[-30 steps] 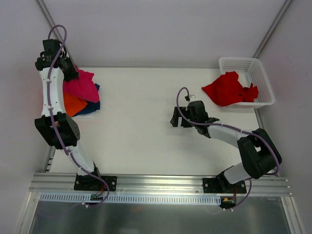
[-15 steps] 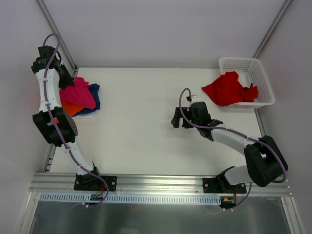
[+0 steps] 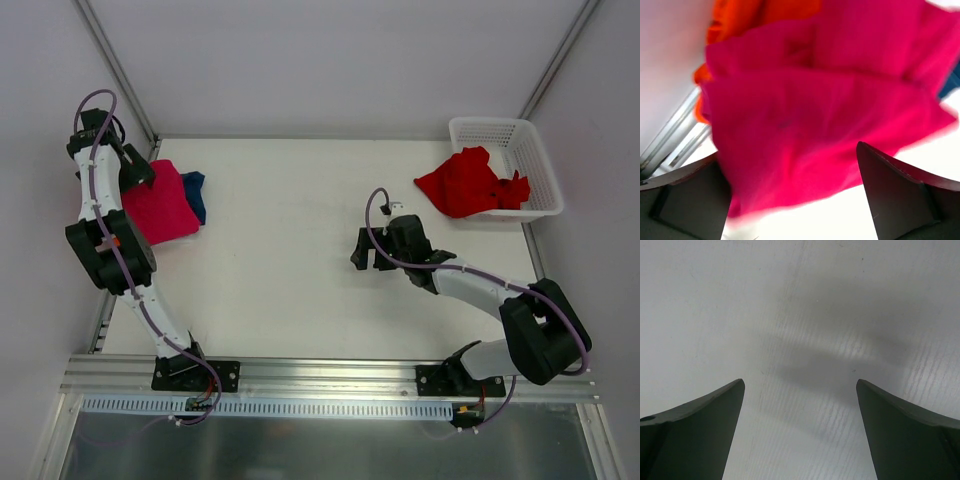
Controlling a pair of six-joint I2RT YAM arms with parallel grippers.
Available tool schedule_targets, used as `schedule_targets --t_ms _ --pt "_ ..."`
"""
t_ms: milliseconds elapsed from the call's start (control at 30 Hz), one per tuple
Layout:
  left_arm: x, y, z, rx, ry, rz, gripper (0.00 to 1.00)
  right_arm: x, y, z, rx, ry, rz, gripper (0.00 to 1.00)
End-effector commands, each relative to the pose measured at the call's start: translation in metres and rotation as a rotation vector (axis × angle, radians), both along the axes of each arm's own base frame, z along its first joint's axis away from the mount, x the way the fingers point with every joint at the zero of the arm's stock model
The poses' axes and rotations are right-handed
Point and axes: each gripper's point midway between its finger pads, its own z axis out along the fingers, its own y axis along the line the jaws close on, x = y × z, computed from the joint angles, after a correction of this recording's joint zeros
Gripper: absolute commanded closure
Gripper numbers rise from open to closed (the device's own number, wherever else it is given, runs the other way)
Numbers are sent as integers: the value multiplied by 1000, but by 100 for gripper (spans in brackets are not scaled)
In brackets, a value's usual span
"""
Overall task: Fold and stack the t-shirts
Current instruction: Neatly place the folded tshirt to the corner
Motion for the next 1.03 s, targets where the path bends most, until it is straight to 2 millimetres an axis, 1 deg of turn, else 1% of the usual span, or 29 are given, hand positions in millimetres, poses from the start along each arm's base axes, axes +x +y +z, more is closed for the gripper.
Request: schedule_targets --t_ms 0,33,67,100,133,167,200,267,300,333,367,400,433,467,500,533,567,600,633,667,700,733,767,800,833,867,900,933,1000 --pt "-10 20 42 141 -63 126 1 -1 5 6 23 -18 20 1" --pt "-13 20 64 166 -112 138 1 -1 6 5 24 -18 21 1" --pt "-15 18 81 194 -147 157 1 -1 7 3 30 -11 24 1" --pt "-22 14 109 219 -216 168 1 -2 8 -1 31 1 25 0" --pt "-25 10 125 231 -254 169 1 -1 11 -1 44 -1 28 0" --pt "-26 6 147 248 -311 167 1 -1 14 -1 64 9 32 1" --pt "-26 -7 163 259 -356 144 1 -2 17 -4 73 18 37 0" --pt "-39 -22 214 305 -478 118 1 -3 24 -3 96 22 52 1" --pt "-46 -37 237 322 -537 85 1 -2 26 -1 103 22 54 1" --pt "-51 -44 251 337 -569 70 1 -3 29 1 106 19 62 1" --pt "-61 -63 275 335 -641 14 1 -5 30 2 108 14 72 0" --pt "-69 -69 284 327 -671 -8 1 -5 32 4 114 11 77 0" --pt "-73 -89 290 304 -701 -68 1 -7 33 10 124 2 83 1" --pt "-78 -104 281 265 -698 -103 1 -8 34 14 131 -2 90 1" --pt "-99 -123 292 230 -758 -143 1 -7 36 22 140 -16 94 1" --pt "-104 -147 283 173 -765 -204 1 -11 37 33 148 -27 101 1" --pt "-103 -160 255 116 -735 -229 1 -13 38 42 156 -46 108 0" --pt "-121 -187 258 48 -796 -322 1 -14 38 51 157 -70 114 0" --pt "-120 -215 211 -21 -719 -403 4 -21 38 69 165 -111 126 0" --pt "-117 -230 210 -46 -786 -448 5 -21 32 78 151 -139 103 1" --pt "-130 -237 210 -47 -839 -467 5 -29 28 82 127 -137 103 1" --pt "-130 -245 167 -50 -775 -484 5 -30 23 93 117 -165 98 0" --pt "-138 -264 173 -69 -852 -545 3 -29 13 116 125 -235 59 0" --pt "-139 -271 164 -68 -860 -570 1 -37 3 115 83 -221 47 1" --pt "-143 -286 134 -68 -816 -633 1 -38 -11 137 78 -292 8 0" --pt "-141 -296 136 -77 -865 -665 1 -41 -18 143 62 -319 -9 1" --pt "-141 -301 114 -53 -829 -696 1 -43 -31 144 12 -347 -45 0" --pt "-144 -315 107 -58 -820 -740 1 -49 -40 154 18 -377 -66 1" --pt "-144 -326 78 -37 -749 -764 1 -55 -53 151 -15 -376 -96 1"
